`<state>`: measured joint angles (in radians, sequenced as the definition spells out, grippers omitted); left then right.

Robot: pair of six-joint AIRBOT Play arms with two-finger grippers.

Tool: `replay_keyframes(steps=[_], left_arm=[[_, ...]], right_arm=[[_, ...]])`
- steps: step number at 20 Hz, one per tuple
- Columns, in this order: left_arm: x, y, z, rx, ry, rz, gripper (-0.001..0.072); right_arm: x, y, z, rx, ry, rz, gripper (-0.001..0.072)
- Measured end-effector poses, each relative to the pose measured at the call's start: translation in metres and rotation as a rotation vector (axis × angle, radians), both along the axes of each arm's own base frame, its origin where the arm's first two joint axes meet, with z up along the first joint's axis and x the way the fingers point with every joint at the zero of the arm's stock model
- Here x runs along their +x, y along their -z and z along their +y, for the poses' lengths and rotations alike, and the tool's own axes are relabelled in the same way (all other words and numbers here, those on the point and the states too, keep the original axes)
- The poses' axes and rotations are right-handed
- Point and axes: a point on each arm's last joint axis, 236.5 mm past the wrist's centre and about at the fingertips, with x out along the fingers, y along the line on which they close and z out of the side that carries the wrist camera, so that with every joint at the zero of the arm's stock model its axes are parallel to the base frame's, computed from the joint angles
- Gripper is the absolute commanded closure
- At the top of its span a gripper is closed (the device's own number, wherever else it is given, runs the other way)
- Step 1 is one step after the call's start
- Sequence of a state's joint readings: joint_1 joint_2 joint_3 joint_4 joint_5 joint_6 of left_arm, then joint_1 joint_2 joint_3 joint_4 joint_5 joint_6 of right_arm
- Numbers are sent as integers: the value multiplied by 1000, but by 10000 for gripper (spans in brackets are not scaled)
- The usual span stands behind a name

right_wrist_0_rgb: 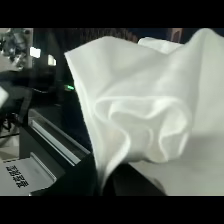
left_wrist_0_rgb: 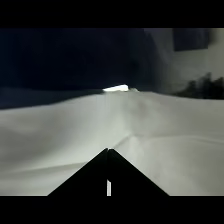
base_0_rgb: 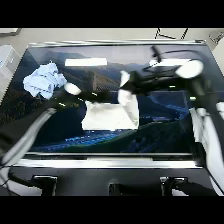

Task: Fold the clothes and pants, and hang the long-sleeved shirts on hangers.

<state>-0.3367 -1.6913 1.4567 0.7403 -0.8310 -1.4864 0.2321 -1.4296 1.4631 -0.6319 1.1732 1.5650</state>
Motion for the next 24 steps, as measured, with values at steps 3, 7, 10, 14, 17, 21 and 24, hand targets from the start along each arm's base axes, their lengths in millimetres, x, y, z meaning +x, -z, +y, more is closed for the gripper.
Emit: replay_keyframes(steps=[3, 7, 10, 14, 17, 21, 24], left_arm=[[10, -72, 116, 134, -90, -126, 688], [-18, -164, 208, 228, -217, -283, 687], [-43, -208, 234, 267, -269, -373, 686], [-64, -226, 247, 315, -281, -406, 686], [-70, -228, 250, 332, -279, -410, 686], [-73, -229, 251, 340, -277, -410, 686], [-74, -229, 252, 342, -277, -409, 686]], right_arm=[[6, 55, 62, 61, -30, 111, 643], [-5, 132, 129, 127, -37, 298, 15], [5, 146, 132, 188, -13, 337, 19], [44, 135, 43, 118, 46, 282, 19], [40, 161, -61, -123, 85, 333, 36], [1, 213, -132, -290, 127, 495, 38], [-11, 233, -116, -219, 106, 524, 138]])
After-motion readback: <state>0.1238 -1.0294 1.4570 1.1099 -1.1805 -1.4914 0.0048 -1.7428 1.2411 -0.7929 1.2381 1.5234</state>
